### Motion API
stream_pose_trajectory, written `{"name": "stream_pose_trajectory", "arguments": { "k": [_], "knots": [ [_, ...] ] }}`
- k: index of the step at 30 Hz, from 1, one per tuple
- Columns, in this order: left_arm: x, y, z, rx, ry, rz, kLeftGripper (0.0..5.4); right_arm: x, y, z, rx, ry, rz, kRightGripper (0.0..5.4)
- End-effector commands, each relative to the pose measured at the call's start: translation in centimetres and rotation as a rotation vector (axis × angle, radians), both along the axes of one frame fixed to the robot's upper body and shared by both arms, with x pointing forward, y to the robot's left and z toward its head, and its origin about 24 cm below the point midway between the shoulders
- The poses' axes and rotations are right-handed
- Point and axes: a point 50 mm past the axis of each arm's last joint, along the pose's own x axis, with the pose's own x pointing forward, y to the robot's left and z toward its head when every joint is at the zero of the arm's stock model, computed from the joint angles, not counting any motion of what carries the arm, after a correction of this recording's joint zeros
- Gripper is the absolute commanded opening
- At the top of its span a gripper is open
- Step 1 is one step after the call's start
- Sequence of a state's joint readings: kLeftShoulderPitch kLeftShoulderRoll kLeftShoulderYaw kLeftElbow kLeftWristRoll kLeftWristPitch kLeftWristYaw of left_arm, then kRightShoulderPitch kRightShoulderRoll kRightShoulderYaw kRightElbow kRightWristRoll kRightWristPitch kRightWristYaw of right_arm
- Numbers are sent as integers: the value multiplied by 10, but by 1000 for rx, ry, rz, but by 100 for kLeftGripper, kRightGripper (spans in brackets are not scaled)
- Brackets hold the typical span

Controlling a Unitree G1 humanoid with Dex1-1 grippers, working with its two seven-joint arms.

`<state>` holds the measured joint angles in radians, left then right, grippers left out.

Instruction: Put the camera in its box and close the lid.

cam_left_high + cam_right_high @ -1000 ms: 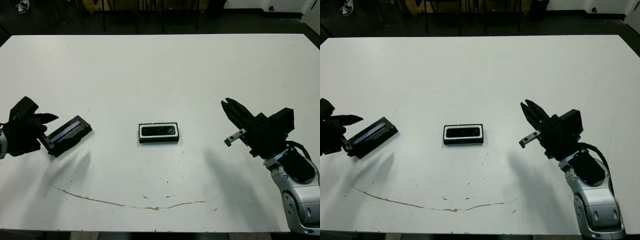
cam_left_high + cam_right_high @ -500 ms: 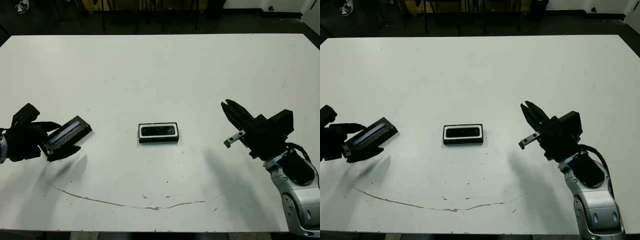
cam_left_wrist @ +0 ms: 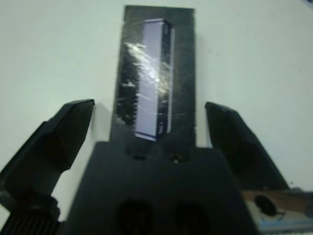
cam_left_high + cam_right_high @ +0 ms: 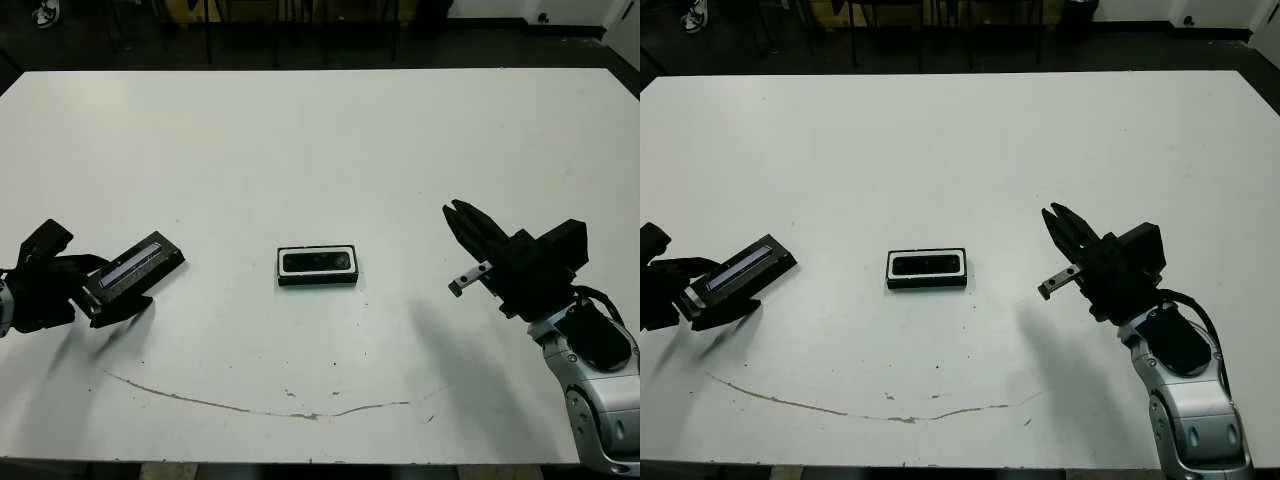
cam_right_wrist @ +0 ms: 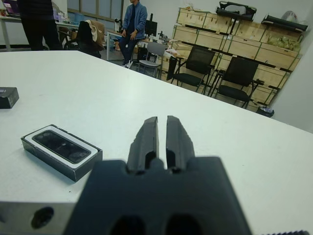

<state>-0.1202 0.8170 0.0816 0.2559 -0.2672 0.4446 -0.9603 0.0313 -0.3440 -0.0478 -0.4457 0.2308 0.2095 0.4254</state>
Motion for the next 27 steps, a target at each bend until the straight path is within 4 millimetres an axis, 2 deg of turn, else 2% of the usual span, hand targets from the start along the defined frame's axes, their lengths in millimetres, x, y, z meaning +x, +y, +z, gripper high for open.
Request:
{"name": "stream_pose_trajectory", "arguments": {
  "k": [1, 5, 9, 18, 21, 27],
  "knots": [
    [-10, 1, -21, -38, 78, 36, 539, -1, -3, -5, -14, 41, -10, 0],
    [-10, -1, -26, -101, 30, 43, 511, -1, -3, -5, -18, 39, -7, 0],
    [-12, -4, -30, -139, -20, 56, 441, -1, -3, -5, -17, 40, -9, 0],
    [-9, -11, -15, -174, 84, -137, 283, -2, -2, -4, -2, 50, -15, 0],
    [-7, -13, -9, -197, 100, -177, 281, -1, -2, -4, -9, 48, -13, 0],
    [-1, -24, 17, -176, 44, -246, 281, -2, -2, -6, -14, 49, -18, 0]
  ]
}}
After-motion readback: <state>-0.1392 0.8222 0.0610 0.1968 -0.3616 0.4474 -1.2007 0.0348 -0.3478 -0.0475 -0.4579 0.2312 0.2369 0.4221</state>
